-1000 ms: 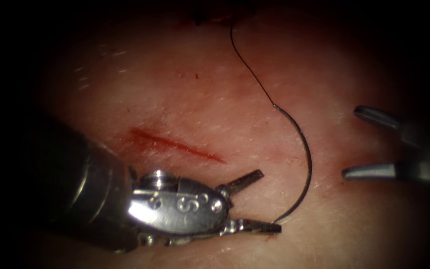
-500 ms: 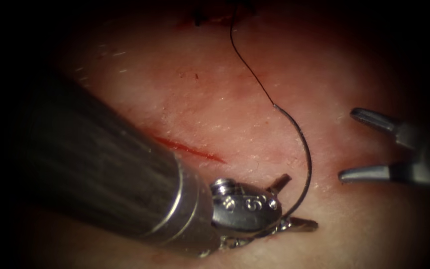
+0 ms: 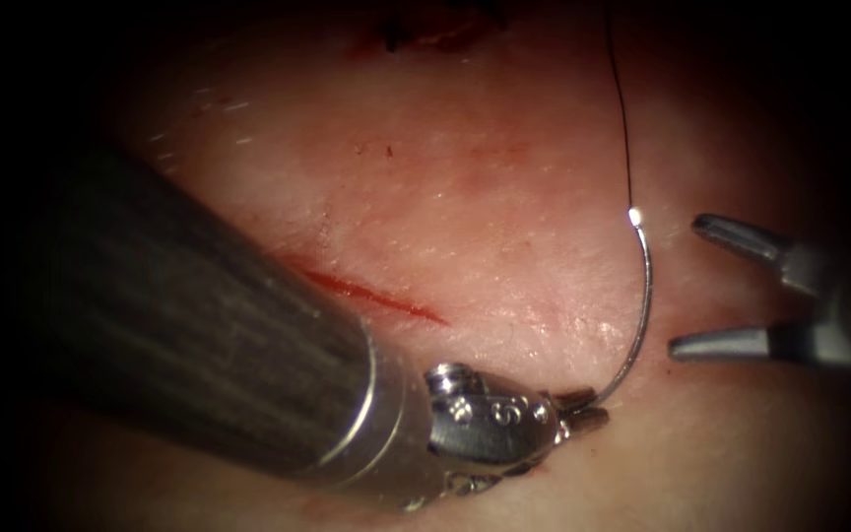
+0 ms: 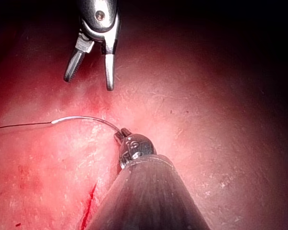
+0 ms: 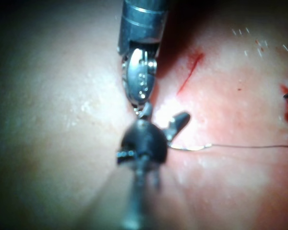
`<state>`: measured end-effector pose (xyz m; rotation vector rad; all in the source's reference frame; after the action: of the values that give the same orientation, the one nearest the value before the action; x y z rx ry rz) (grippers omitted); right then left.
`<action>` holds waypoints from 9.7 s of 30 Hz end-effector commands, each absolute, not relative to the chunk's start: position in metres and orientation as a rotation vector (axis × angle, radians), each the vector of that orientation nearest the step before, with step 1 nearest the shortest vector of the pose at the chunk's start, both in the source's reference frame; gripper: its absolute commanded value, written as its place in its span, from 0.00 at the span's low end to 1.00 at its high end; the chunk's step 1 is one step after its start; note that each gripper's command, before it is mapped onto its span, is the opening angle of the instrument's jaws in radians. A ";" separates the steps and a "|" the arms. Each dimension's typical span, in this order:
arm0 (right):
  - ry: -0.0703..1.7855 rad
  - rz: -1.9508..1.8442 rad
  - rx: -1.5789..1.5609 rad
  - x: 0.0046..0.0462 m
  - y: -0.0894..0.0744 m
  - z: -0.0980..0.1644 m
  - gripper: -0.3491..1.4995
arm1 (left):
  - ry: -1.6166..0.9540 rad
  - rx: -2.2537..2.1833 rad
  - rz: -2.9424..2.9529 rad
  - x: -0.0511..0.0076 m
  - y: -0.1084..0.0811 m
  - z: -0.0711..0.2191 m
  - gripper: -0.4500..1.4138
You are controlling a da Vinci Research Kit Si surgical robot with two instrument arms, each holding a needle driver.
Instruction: Wound Closure
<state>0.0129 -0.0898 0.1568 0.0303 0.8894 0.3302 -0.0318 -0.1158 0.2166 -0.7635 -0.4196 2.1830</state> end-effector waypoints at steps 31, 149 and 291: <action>0.856 0.879 0.263 0.0219 -0.087 0.157 0.65 | -0.120 -0.880 2.347 -0.0229 -0.113 0.210 0.10; 1.157 0.683 0.112 0.0277 -0.084 0.163 0.00 | -0.513 -1.211 1.935 -0.0112 -0.109 0.211 0.65; 0.921 0.125 0.027 0.0351 -0.093 0.174 0.00 | -0.460 -1.158 2.043 -0.0102 -0.115 0.225 0.27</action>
<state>0.0345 -0.0919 0.1743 0.0227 0.9139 0.1455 -0.0090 -0.1133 0.2248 -1.1577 -0.4524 2.0488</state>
